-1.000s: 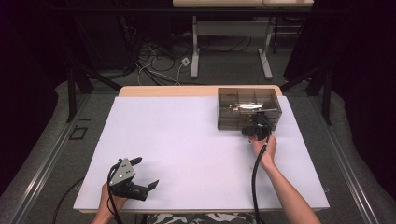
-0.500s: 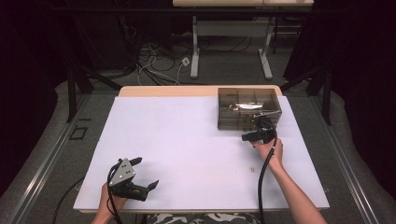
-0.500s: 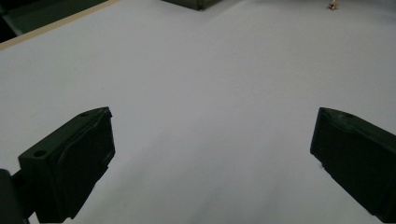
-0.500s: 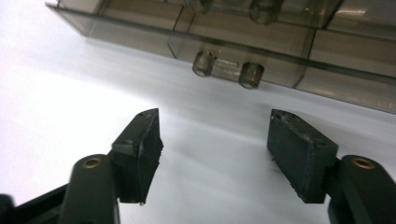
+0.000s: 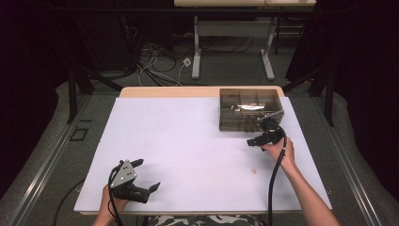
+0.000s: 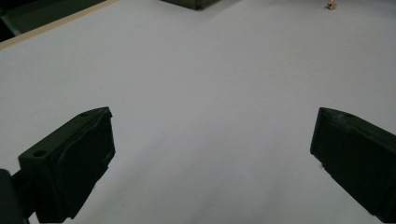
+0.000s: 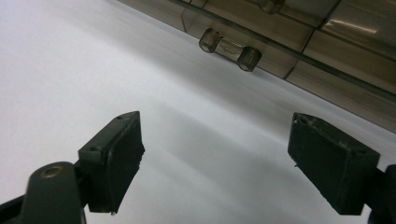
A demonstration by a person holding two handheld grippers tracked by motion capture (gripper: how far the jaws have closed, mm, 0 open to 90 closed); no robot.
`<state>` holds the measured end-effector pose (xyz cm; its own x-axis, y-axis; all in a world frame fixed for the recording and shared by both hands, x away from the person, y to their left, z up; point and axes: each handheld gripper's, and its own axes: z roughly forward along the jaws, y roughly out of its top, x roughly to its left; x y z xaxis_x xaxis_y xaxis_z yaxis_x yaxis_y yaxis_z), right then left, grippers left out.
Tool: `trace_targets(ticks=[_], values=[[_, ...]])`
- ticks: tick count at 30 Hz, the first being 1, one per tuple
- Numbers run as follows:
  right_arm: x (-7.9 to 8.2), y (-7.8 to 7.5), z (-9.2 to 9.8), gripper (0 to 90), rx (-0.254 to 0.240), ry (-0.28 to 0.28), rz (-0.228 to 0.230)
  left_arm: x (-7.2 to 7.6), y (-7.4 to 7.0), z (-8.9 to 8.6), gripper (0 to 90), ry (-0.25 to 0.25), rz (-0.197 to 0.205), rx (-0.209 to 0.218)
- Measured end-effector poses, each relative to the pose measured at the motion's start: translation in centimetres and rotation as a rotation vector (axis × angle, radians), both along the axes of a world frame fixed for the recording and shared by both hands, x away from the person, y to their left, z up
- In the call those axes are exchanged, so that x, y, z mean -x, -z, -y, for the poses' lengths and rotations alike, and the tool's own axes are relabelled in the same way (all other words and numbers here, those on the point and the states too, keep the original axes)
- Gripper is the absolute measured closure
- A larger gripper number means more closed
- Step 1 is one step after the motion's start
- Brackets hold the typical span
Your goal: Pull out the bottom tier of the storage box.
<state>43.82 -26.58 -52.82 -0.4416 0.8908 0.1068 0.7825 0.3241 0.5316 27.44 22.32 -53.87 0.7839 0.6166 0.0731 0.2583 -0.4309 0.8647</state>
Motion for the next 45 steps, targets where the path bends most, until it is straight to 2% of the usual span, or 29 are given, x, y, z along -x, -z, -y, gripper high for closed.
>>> trace_targets(ticks=[3, 6, 8, 16, 17, 19, 22, 23, 25, 26, 27, 28, 31, 32, 35, 36, 38, 40, 41, 42, 45], values=[[0.0, -0.1, 0.1, 15.2, 0.001, -0.026, -0.009, 0.0, 0.0, 0.0, 0.0, 0.0, 0.004, -0.004], [-0.2, 0.0, 0.2, 15.0, 0.026, -0.05, 0.001, 0.0, 0.0, 0.1, 0.0, 0.005, -0.001, -0.004], [-0.2, -0.1, 0.3, 14.8, 0.038, -0.055, -0.019, 0.0, 0.1, 0.1, 0.0, 0.001, 0.001, -0.001], [-0.2, -0.5, 0.8, 12.3, 0.083, -0.12, 0.023, 0.0, 0.0, 0.0, 0.0, 0.003, 0.01, -0.002], [-0.3, -0.4, 0.9, 10.8, 0.075, -0.13, 0.037, 0.0, -0.1, 0.0, 0.0, 0.005, 0.008, -0.005], [-0.3, -0.7, 1.0, 7.3, 0.103, -0.123, 0.029, 0.0, 0.0, 0.0, 0.0, 0.004, 0.007, -0.007], [-0.3, -0.8, 1.2, 4.6, 0.106, -0.136, 0.031, 0.1, 0.0, 0.1, 0.0, 0.002, 0.008, 0.001], [-0.4, -0.6, 1.3, 4.7, 0.1, -0.158, 0.061, 0.2, 0.0, 0.1, 0.0, 0.002, 0.005, 0.004], [-0.4, -0.7, 1.2, 3.9, 0.115, -0.18, 0.057, 0.1, -0.1, 0.1, 0.0, 0.003, 0.002, 0.001], [-0.4, -1.0, 1.3, 3.8, 0.148, -0.194, 0.044, 0.1, 0.0, 0.0, 0.0, 0.003, 0.012, -0.003], [-0.4, -1.0, 1.2, 3.9, 0.147, -0.196, 0.068, 0.1, 0.0, 0.1, 0.0, 0.001, 0.007, 0.001], [-0.4, -1.0, 1.1, 4.3, 0.146, -0.202, 0.07, 0.1, 0.0, 0.1, 0.0, 0.0, 0.005, 0.004], [-0.3, -1.3, 0.9, 12.1, 0.19, -0.21, 0.108, 0.1, 0.0, 0.1, 0.0, 0.002, 0.007, 0.003], [-0.3, -1.4, 0.9, 15.1, 0.174, -0.209, 0.129, 0.2, -0.1, 0.1, 0.0, 0.002, 0.006, 0.002], [-0.2, -1.6, 0.8, 23.0, 0.209, -0.21, 0.152, 0.2, -0.1, 0.0, 0.0, -0.003, 0.005, 0.006], [-0.3, -1.6, 0.8, 26.0, 0.212, -0.231, 0.157, 0.1, 0.0, 0.0, 0.0, -0.004, 0.006, 0.004], [-0.4, -1.7, 0.8, 31.5, 0.253, -0.245, 0.177, 0.1, -0.1, 0.0, 0.0, 0.0, 0.006, 0.0], [-0.6, -1.8, 1.0, 38.5, 0.251, -0.264, 0.205, 0.1, 0.0, 0.1, 0.0, 0.001, 0.009, 0.002], [-0.7, -1.9, 1.1, 41.7, 0.267, -0.268, 0.21, 0.1, 0.0, 0.0, 0.0, 0.002, 0.007, -0.002], [-0.7, -2.0, 1.1, 44.0, 0.259, -0.27, 0.209, 0.0, 0.0, 0.0, 0.0, -0.002, 0.005, -0.001], [-0.9, -2.4, 1.2, 50.0, 0.31, -0.291, 0.218, 0.0, 0.0, 0.0, 0.0, -0.003, 0.004, -0.001]])
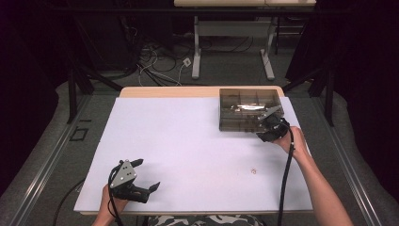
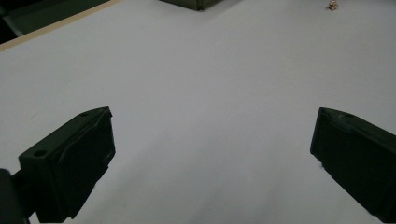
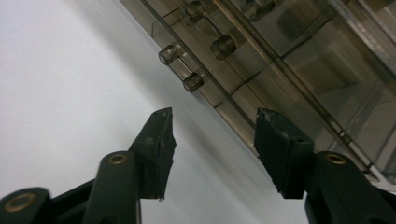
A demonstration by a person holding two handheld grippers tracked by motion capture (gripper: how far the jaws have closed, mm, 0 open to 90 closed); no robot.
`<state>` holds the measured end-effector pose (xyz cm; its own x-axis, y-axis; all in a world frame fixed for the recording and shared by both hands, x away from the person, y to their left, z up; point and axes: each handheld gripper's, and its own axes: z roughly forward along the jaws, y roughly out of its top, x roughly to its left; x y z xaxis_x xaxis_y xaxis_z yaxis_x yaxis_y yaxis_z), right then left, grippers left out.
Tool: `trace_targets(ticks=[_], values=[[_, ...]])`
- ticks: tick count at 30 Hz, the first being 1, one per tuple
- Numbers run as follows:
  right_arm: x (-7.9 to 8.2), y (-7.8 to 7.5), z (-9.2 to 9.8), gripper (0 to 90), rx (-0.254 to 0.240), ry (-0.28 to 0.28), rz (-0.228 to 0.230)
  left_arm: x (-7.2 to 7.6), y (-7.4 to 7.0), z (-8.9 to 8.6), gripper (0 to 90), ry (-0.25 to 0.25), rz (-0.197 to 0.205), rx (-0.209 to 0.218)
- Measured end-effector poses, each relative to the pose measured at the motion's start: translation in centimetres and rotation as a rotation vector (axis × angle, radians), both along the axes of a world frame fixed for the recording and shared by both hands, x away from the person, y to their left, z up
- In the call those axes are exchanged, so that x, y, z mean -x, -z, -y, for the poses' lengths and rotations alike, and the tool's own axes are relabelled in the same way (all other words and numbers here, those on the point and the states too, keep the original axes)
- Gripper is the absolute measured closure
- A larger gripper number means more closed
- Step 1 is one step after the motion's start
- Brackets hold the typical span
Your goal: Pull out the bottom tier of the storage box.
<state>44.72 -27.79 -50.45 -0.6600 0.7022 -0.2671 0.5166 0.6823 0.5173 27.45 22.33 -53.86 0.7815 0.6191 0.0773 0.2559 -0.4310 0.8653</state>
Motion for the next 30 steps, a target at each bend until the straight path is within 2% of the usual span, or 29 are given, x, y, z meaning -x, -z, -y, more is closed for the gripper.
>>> trace_targets(ticks=[1, 5, 6, 9, 10, 13, 14, 15, 16, 17, 20, 21, 22, 24, 25, 27, 29, 30], values=[[-0.1, 0.1, 0.0, 51.9, -0.003, -0.016, 0.011, 0.0, 0.0, 0.0, 0.0, -0.001, -0.002, 0.0], [-0.3, 0.1, -0.3, 61.2, 0.081, -0.054, 0.016, 0.0, 0.0, 0.0, 0.0, -0.001, 0.0, 0.003], [-0.4, 0.2, -0.4, 62.7, 0.094, -0.079, 0.018, 0.0, 0.0, 0.0, 0.0, 0.0, 0.0, 0.003], [-0.6, 0.4, -0.7, 66.3, 0.118, -0.092, 0.017, 0.1, 0.0, 0.0, 0.0, 0.0, 0.0, 0.001], [-0.7, 0.5, -0.9, 66.8, 0.151, -0.101, 0.022, 0.0, 0.0, 0.0, 0.0, -0.002, 0.003, 0.004], [-0.9, 0.5, -1.1, 69.2, 0.19, -0.115, 0.027, 0.0, 0.0, -0.1, 0.0, -0.003, -0.003, 0.005], [-0.9, 0.6, -1.2, 69.8, 0.19, -0.116, 0.032, 0.0, 0.0, -0.1, 0.0, -0.002, 0.0, 0.006], [-1.1, 0.6, -1.2, 70.4, 0.199, -0.122, 0.015, 0.0, 0.0, 0.0, 0.0, -0.002, 0.0, 0.005], [-1.3, 0.5, -1.2, 70.8, 0.211, -0.138, 0.027, 0.0, 0.0, 0.0, 0.0, -0.002, -0.003, 0.005], [-1.2, 0.4, -1.3, 71.6, 0.204, -0.123, 0.035, 0.0, 0.0, 0.0, 0.0, 0.001, 0.0, 0.005], [-1.6, 0.1, -1.2, 73.2, 0.201, -0.141, 0.037, 0.0, 0.0, 0.0, 0.0, 0.0, -0.003, 0.004], [-1.8, 0.0, -1.2, 73.6, 0.217, -0.161, 0.033, 0.0, 0.0, 0.0, 0.0, 0.0, -0.002, 0.004], [-1.7, 0.1, -1.3, 73.8, 0.222, -0.151, 0.032, 0.0, 0.0, 0.0, 0.0, 0.001, -0.003, 0.004], [-1.9, 0.2, -1.4, 74.5, 0.249, -0.166, 0.022, 0.0, 0.0, 0.0, 0.0, 0.001, -0.001, 0.003], [-1.8, 0.4, -1.6, 74.8, 0.253, -0.143, 0.009, 0.1, 0.0, -0.1, 0.0, -0.002, -0.002, 0.006], [-2.2, 0.6, -1.5, 75.0, 0.278, -0.19, 0.01, 0.1, 0.0, -0.1, 0.0, -0.004, -0.003, 0.004], [-2.2, 0.7, -1.7, 75.1, 0.291, -0.173, 0.014, 0.1, 0.0, -0.1, 0.0, -0.006, -0.003, 0.005], [-2.3, 0.6, -1.7, 75.2, 0.297, -0.186, 0.012, 0.0, 0.0, -0.1, 0.0, -0.006, -0.003, 0.005]])
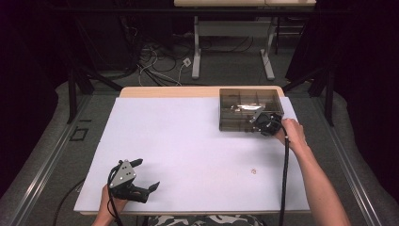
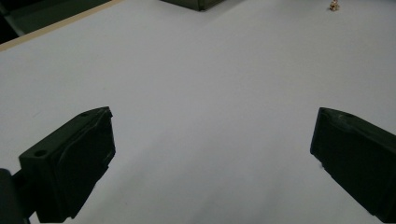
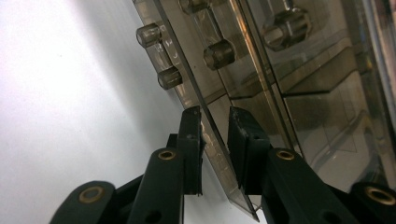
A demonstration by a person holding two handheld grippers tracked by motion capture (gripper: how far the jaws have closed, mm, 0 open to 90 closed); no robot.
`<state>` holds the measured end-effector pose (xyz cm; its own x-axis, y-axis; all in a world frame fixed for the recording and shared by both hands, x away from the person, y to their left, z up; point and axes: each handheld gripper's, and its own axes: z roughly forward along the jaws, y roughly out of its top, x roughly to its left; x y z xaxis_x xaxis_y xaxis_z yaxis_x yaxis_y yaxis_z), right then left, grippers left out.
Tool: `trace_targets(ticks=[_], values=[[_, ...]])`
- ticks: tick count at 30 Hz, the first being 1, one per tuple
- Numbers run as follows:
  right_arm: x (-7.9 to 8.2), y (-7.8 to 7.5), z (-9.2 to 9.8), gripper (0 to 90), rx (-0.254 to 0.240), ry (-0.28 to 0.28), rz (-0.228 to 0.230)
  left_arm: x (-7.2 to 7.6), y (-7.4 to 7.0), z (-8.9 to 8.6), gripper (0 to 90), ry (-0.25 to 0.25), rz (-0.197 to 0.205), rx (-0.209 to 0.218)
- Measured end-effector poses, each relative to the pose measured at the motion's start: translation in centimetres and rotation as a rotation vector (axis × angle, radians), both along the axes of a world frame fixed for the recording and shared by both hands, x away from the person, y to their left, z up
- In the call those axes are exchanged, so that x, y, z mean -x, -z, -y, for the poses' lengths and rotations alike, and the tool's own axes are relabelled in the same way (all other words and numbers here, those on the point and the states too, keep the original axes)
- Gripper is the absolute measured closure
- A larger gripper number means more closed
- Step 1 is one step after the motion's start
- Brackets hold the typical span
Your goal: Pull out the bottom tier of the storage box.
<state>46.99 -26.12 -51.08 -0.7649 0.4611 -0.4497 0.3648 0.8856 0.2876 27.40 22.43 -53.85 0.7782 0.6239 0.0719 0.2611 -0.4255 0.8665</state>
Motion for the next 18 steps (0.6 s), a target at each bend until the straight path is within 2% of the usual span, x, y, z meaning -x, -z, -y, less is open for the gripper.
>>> trace_targets(ticks=[5, 13, 16, 18], values=[[-0.02, 0.24, -0.27, 75.6, 0.028, -0.014, 0.012, -0.01, 0.0, 0.05, 0.0, 0.001, 0.0, -0.002], [-0.18, 0.7, -0.78, 76.6, 0.058, -0.029, -0.003, -0.05, 0.02, 0.03, 0.0, 0.001, 0.001, -0.004], [-0.3, 0.67, -0.88, 77.4, 0.087, -0.047, -0.008, -0.04, 0.02, 0.02, 0.0, 0.0, -0.001, 0.0], [-0.24, 0.79, -0.9, 77.5, 0.082, -0.046, -0.002, -0.05, 0.02, 0.0, 0.0, -0.001, 0.001, 0.001]])
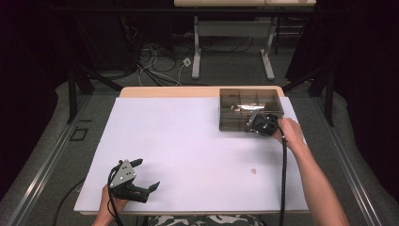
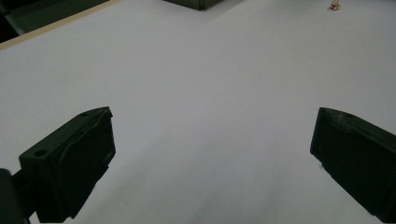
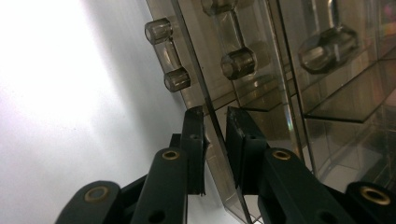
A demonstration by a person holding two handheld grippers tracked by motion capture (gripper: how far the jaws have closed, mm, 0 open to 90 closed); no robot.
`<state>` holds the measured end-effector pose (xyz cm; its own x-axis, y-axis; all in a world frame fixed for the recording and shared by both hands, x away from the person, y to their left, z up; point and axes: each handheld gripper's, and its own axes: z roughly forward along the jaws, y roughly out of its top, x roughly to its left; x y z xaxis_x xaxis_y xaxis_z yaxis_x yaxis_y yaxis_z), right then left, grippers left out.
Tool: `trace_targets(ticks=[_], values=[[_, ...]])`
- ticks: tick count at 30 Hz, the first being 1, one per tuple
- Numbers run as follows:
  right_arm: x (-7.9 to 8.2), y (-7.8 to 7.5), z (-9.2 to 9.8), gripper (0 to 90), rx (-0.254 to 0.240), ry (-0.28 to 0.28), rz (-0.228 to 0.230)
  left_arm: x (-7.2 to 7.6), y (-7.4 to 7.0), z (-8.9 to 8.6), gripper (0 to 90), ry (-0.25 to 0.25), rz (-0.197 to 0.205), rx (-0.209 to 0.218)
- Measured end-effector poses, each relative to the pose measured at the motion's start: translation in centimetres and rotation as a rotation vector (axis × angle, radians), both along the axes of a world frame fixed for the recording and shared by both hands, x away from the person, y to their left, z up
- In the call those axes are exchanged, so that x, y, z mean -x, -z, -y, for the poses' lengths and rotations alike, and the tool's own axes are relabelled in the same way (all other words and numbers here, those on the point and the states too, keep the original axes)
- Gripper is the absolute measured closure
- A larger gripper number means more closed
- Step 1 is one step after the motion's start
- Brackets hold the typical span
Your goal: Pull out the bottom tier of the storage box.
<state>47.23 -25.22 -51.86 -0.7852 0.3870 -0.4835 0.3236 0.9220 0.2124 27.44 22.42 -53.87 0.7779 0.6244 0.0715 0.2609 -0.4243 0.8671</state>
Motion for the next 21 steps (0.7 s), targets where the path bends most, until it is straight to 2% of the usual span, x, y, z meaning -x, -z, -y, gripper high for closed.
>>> trace_targets(ticks=[3, 4, 5, 6, 7, 12, 16, 17, 18, 20, 21], values=[[-0.04, 0.01, -0.04, 77.9, 0.017, -0.016, -0.002, -0.01, -0.01, 0.0, 0.0, 0.0, 0.001, 0.0], [0.09, 0.07, -0.1, 78.1, 0.017, -0.004, 0.002, 0.02, -0.01, 0.01, 0.0, -0.001, -0.002, -0.002], [-0.03, 0.03, -0.11, 78.2, 0.029, -0.026, -0.001, 0.0, -0.01, 0.0, 0.0, -0.001, -0.001, -0.002], [0.14, 0.09, -0.18, 78.5, 0.031, -0.01, 0.001, 0.02, -0.01, -0.01, 0.0, -0.001, -0.004, 0.001], [-0.07, 0.04, -0.16, 78.7, 0.047, -0.047, 0.006, 0.03, -0.02, -0.02, 0.0, -0.002, -0.003, -0.001], [0.01, 0.05, -0.29, 79.7, 0.071, -0.059, 0.001, 0.0, -0.04, -0.05, 0.0, -0.001, 0.001, -0.004], [0.08, 0.12, -0.53, 80.8, 0.1, -0.078, 0.013, 0.01, -0.01, -0.03, 0.0, -0.004, -0.004, -0.001], [0.42, 0.33, -0.67, 81.0, 0.087, -0.036, 0.011, -0.02, -0.01, -0.04, 0.0, -0.004, -0.002, 0.0], [0.18, 0.32, -0.63, 81.1, 0.094, -0.075, 0.019, -0.01, 0.0, -0.02, 0.0, -0.004, -0.003, 0.001], [0.31, 0.22, -0.72, 81.6, 0.117, -0.068, 0.014, -0.02, -0.01, -0.03, 0.0, -0.002, -0.003, 0.0], [0.25, 0.24, -0.72, 81.7, 0.12, -0.083, 0.015, -0.01, -0.01, -0.02, 0.0, -0.003, -0.004, -0.001]])
